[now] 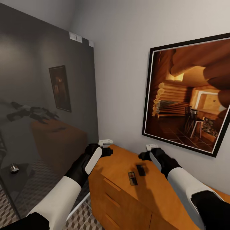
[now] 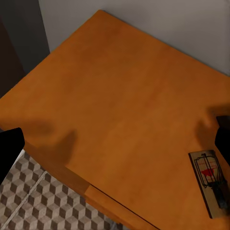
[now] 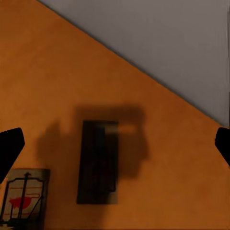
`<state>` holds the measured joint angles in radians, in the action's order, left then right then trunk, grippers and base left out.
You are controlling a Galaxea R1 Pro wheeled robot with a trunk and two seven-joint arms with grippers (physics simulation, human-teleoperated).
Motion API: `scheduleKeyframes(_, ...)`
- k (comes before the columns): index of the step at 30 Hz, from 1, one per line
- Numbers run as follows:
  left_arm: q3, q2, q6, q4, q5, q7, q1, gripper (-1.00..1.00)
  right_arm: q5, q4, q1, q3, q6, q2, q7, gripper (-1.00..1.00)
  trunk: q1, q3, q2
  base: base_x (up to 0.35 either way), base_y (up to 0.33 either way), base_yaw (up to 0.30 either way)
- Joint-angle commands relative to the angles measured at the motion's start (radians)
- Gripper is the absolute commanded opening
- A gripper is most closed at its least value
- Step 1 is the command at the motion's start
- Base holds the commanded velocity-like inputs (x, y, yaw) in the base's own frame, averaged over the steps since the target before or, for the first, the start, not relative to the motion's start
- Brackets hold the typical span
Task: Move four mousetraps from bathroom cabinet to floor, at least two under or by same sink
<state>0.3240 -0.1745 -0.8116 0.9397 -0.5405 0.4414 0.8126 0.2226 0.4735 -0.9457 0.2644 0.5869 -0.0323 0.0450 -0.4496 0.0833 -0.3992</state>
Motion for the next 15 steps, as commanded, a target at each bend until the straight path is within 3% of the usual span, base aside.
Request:
scheduleKeyframes(1, 0.001, 0.000, -0.001, 0.001, -0.010, 0.010, 0.000, 1.00, 0.009, 0.002, -0.002, 0.008, -0.004, -0.001, 0.005, 1.00, 0.000, -0.001, -0.001, 0.000, 0.000, 0.000)
scheduleKeyframes(5, 0.001, 0.000, -0.001, 0.001, -0.010, 0.010, 0.000, 1.00, 0.011, 0.001, -0.020, 0.009, -0.010, -0.001, 0.005, 1.00, 0.000, -0.001, -0.001, 0.000, 0.000, 0.000)
scheduleKeyframes(11, 0.001, 0.000, -0.001, 0.001, -0.010, 0.010, 0.000, 1.00, 0.014, -0.010, -0.060, 0.009, 0.131, 0.002, 0.006, 1.00, 0.000, -0.001, -0.001, 0.000, 0.000, 0.000)
scheduleKeyframes(15, 0.001, 0.000, -0.001, 0.001, -0.010, 0.010, 0.000, 1.00, 0.014, -0.011, -0.066, 0.009, 0.186, 0.003, 0.005, 1.00, 0.000, -0.001, -0.001, 0.000, 0.000, 0.000)
